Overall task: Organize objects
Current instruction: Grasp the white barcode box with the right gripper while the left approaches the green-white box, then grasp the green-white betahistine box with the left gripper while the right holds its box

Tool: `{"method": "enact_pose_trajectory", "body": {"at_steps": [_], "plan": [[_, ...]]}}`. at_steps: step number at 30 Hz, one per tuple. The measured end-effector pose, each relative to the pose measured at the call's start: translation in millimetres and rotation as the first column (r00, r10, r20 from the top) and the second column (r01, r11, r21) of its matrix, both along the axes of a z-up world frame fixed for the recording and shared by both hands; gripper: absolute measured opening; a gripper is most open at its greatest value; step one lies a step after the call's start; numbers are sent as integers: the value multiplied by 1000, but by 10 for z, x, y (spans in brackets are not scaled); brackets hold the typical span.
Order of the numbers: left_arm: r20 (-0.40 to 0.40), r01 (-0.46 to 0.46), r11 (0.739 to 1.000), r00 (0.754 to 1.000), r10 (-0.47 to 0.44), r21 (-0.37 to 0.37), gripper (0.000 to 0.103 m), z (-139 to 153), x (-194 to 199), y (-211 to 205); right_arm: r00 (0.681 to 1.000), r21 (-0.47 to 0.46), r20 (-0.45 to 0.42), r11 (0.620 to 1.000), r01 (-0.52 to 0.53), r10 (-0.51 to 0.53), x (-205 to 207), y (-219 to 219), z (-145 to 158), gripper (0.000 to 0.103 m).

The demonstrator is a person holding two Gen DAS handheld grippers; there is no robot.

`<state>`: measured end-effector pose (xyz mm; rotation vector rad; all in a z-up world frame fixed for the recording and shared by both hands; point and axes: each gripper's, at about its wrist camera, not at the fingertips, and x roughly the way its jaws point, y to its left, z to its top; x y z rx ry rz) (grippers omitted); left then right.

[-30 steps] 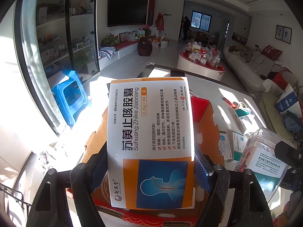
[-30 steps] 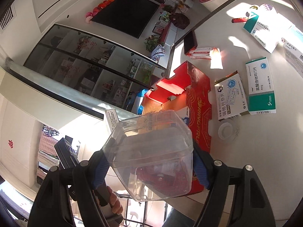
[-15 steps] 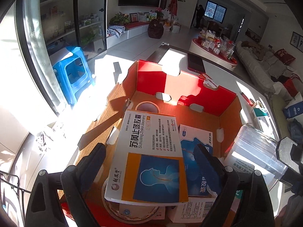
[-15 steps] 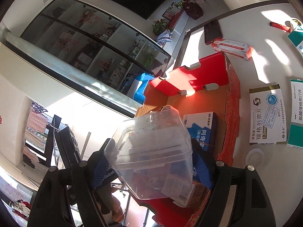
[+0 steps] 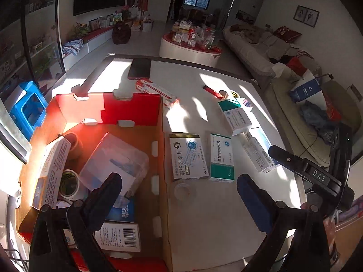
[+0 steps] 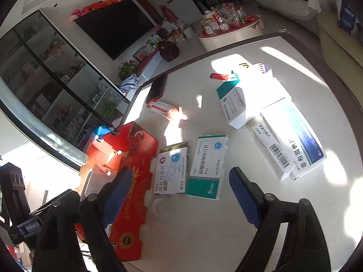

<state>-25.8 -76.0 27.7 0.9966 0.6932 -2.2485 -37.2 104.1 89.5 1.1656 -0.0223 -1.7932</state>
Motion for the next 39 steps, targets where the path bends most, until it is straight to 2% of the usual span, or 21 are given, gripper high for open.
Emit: {"method": "enact_pose_trajectory", "body": {"at_steps": [4, 6, 9, 11, 14, 16, 18, 21, 23, 24, 28, 31, 33, 36, 39], "plan": [[23, 83, 996, 996, -82, -14, 103, -108, -621, 284, 996, 88, -92, 996, 22, -14, -293, 142, -85, 87], [49, 80, 996, 995, -82, 27, 103, -220, -804, 269, 992, 127, -126, 992, 11, 5, -351, 122, -143, 87], [30, 56, 994, 998, -59, 94, 103, -337, -796, 212, 986, 157, -155, 987, -34, 59, -365, 18, -234, 86], [51, 36, 996, 998, -40, 79, 103, -366, -738, 194, 976, 188, -189, 980, -71, 107, -346, -108, -291, 83], [87, 8, 999, 996, -11, 42, 103, -361, -639, 145, 960, 257, -204, 957, -136, 191, -295, -322, -439, 62], [102, -4, 1000, 995, 2, 24, 103, -351, -589, 103, 955, 327, -186, 931, -161, 230, -272, -429, -603, 32], [117, -9, 1000, 993, 8, 5, 103, -353, -586, 73, 958, 351, -157, 920, -173, 240, -271, -445, -744, 19], [144, 5, 1000, 990, -4, -6, 103, -398, -671, 81, 953, 328, -187, 929, -170, 240, -224, -350, -731, 18], [157, 30, 1000, 987, -30, 3, 103, -454, -799, 108, 957, 280, -190, 946, -164, 221, -219, -214, -644, 18], [170, 48, 999, 984, -46, -3, 103, -485, -888, 143, 964, 238, -170, 958, -160, 203, -245, -120, -589, 18], [252, 127, 986, 963, -97, -105, 103, -602, -1393, 336, 991, 61, -20, 990, -130, 131, -412, 309, -428, 18], [291, 171, 978, 948, -129, -123, 103, -749, -1742, 411, 996, 21, 25, 996, -86, 85, -463, 573, -376, 18], [336, 170, 976, 935, -116, -135, 103, -877, -1921, 396, 996, 4, 50, 997, -74, 74, -473, 709, -363, 18], [373, 131, 984, 925, -77, -121, 103, -1035, -2034, 303, 995, -15, 73, 998, -61, 62, -457, 866, -330, 18], [378, 99, 995, 923, -80, -33, 103, -1186, -2045, 175, 995, -29, 82, 998, -56, 58, -450, 934, -306, 18]]}}
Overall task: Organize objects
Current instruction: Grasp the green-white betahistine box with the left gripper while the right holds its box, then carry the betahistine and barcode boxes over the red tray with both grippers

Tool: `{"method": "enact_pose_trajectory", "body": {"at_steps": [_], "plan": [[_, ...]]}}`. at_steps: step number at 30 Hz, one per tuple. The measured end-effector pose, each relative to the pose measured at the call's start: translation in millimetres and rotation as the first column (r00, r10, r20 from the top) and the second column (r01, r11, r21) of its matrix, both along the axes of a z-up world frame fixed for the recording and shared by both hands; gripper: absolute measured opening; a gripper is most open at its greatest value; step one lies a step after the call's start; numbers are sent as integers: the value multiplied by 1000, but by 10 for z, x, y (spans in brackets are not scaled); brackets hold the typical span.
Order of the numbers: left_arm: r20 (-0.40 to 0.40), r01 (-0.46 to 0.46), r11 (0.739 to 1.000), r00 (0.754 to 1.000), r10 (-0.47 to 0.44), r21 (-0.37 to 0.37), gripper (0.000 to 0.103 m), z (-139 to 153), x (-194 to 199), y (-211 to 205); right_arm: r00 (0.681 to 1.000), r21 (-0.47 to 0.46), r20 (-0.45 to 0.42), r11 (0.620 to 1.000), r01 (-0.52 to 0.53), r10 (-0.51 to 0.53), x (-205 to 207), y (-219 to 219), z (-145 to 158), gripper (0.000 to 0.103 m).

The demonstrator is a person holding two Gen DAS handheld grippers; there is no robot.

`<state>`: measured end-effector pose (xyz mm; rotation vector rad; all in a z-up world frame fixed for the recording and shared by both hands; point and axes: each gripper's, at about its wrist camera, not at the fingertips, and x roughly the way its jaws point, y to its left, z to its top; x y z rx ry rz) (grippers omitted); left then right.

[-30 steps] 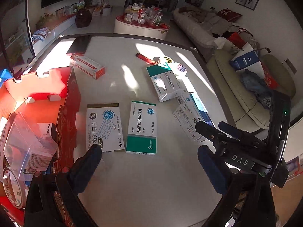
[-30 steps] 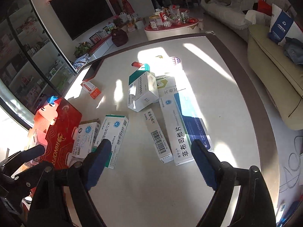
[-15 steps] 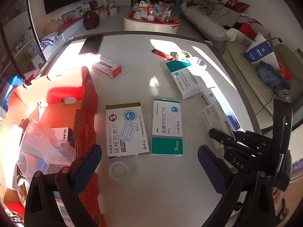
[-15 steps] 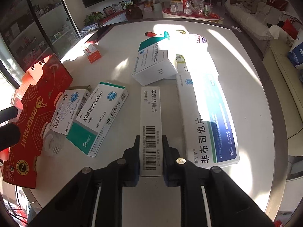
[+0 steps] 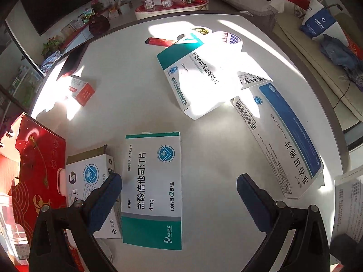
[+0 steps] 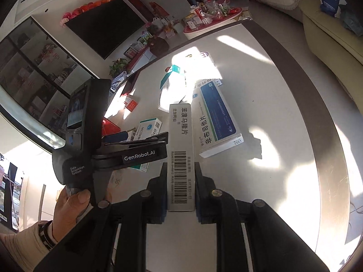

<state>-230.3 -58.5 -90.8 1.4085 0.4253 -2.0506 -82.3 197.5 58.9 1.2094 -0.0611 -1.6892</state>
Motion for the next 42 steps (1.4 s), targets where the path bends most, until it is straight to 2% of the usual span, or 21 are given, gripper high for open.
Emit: {"method": "enact_pose_trajectory", "body": {"at_steps": [1, 5, 8, 11, 13, 15, 19, 22, 24, 28, 31, 36, 42], "plan": [[7, 0, 999, 1000, 0, -33, 103, 0, -8, 11, 1000, -6, 5, 1000, 0, 0, 0, 5, 6, 18], [17, 33, 999, 999, -32, -31, 103, -16, -75, 65, 1000, -25, 25, 1000, 0, 1, 2, -4, 11, 18], [48, 39, 997, 998, -36, -61, 103, -50, -109, 81, 999, -38, 43, 999, -3, 5, 24, 3, 21, 18], [42, 37, 998, 999, -34, -53, 103, -33, -66, 58, 999, -47, 45, 999, 1, 1, 34, 38, 41, 18], [31, 12, 1000, 999, -12, -11, 103, -63, 4, -19, 999, -55, 45, 998, 6, -4, 31, 67, 54, 18], [-18, -33, 995, 999, 35, 99, 103, -117, 113, -143, 999, -63, 51, 998, 15, -12, 18, 94, 52, 18], [-30, -27, 995, 999, 30, 91, 101, -102, 127, -168, 996, -91, 89, 995, 30, -22, -11, 143, 16, 18], [-43, 16, 997, 999, -12, 81, 87, -47, 68, -73, 992, -108, 120, 993, 46, -33, -46, 178, -29, 18], [-59, 30, 997, 998, -26, 67, 63, -9, 44, -21, 989, -122, 140, 991, 58, -40, -67, 207, -43, 18], [-76, 44, 997, 996, -40, 59, 62, 7, 63, 11, 987, -147, 148, 986, 80, -58, -76, 286, -3, 18], [-139, 44, 995, 990, -32, 86, 62, 63, 179, 24, 987, -167, 147, 982, 86, -61, -66, 321, 37, 18], [-242, 91, 995, 967, -79, 41, 62, 426, 402, 173, 985, -179, 161, 979, 97, -69, -4, 358, 27, 18], [-343, 78, 995, 938, -54, 56, 62, 825, 848, 285, 963, -227, 263, 966, 127, -65, 123, 412, -81, 18]]}}
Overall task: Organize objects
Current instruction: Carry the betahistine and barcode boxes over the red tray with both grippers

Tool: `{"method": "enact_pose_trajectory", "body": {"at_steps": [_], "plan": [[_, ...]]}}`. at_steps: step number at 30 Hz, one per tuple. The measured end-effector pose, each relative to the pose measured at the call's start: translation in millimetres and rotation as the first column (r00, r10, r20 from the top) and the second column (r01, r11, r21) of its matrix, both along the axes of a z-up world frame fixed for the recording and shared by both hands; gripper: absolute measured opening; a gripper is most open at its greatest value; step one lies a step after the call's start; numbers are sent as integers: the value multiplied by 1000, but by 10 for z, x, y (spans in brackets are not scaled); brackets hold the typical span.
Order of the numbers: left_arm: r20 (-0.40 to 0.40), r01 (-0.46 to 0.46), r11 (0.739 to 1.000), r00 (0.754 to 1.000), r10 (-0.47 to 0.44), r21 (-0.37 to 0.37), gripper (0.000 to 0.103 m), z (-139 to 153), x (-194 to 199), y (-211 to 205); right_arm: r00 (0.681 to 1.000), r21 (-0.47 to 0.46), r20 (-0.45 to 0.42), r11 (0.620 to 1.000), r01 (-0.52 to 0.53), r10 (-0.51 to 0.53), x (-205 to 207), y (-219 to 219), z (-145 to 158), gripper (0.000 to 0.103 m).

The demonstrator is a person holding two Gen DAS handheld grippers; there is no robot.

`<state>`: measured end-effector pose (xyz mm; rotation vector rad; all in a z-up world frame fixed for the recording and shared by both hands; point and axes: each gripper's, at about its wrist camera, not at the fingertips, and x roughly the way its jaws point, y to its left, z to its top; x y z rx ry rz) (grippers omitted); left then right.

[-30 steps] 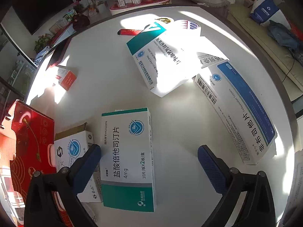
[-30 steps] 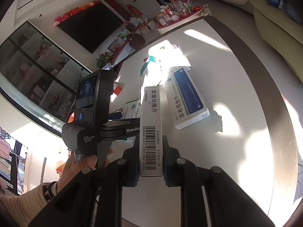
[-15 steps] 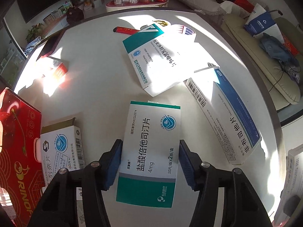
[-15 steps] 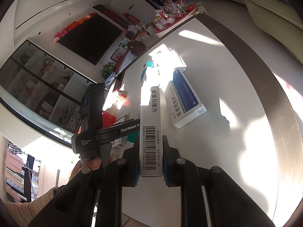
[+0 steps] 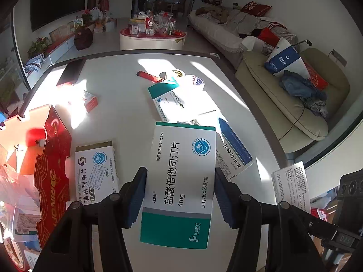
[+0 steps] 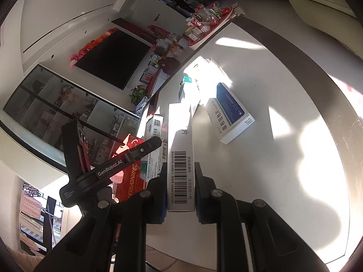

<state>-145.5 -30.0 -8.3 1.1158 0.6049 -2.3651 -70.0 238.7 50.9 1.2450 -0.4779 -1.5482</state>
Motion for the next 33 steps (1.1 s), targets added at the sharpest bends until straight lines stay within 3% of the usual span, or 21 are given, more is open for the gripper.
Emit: {"method": "enact_pose_trajectory", "body": {"at_steps": [9, 19, 33], "plan": [[-19, -61, 992, 998, 59, -109, 62, 220, 680, 134, 992, -1, 123, 999, -35, 35, 392, -32, -180, 18], [-63, -168, 969, 985, 159, -179, 62, 342, 1216, -20, 992, 49, 94, 995, -92, 87, 701, -200, -41, 18], [-88, -287, 928, 958, 274, -237, 62, 381, 1671, -278, 985, 80, 62, 982, -168, 164, 933, -472, 38, 18]]}}
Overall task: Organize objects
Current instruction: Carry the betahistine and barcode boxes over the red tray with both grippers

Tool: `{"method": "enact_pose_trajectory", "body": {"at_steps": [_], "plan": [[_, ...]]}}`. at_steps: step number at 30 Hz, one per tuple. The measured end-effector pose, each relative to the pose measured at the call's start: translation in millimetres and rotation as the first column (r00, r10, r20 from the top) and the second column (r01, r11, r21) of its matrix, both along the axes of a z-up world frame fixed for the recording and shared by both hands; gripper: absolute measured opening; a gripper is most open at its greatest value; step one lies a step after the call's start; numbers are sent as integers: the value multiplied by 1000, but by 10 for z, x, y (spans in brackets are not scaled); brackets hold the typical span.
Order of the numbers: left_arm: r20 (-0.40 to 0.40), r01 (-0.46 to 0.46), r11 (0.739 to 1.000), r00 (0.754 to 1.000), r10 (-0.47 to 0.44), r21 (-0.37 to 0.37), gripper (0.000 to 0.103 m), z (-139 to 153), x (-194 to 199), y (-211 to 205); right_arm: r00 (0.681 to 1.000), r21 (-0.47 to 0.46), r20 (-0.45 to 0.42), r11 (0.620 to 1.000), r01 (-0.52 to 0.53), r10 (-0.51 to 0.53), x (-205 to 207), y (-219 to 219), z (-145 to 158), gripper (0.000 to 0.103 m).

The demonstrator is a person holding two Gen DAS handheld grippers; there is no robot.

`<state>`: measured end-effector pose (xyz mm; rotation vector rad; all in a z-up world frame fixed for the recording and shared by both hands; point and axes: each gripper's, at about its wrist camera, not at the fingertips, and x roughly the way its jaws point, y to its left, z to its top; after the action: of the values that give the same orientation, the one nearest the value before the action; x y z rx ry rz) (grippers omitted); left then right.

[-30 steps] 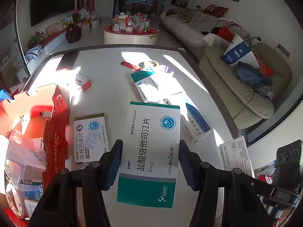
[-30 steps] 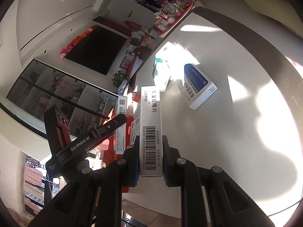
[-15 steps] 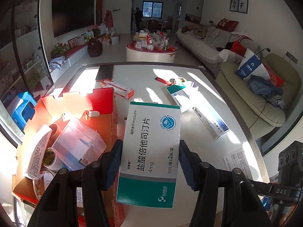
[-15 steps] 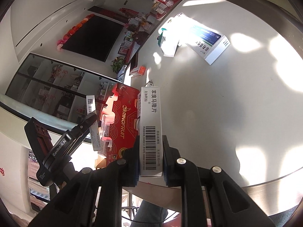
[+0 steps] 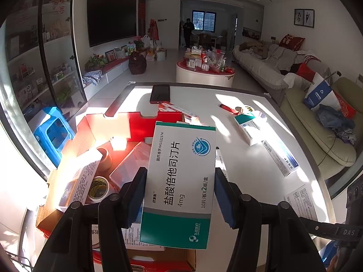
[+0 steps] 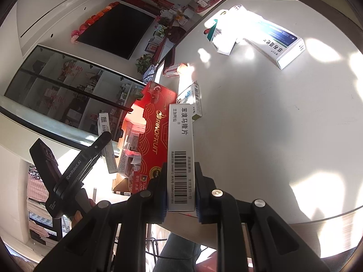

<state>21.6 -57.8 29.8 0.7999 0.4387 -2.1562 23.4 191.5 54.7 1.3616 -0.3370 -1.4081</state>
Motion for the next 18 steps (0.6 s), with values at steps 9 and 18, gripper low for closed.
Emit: {"method": "enact_pose_trajectory", "body": {"at_steps": [9, 18], "plan": [[8, -33, 999, 999, 33, -9, 62, -57, 116, -44, 1000, 7, -7, 1000, -16, 16, 51, -57, 27, 18], [14, -43, 999, 999, 43, -14, 62, -64, 147, -67, 1000, 10, -7, 1000, -22, 22, 63, -81, 19, 18]]}}
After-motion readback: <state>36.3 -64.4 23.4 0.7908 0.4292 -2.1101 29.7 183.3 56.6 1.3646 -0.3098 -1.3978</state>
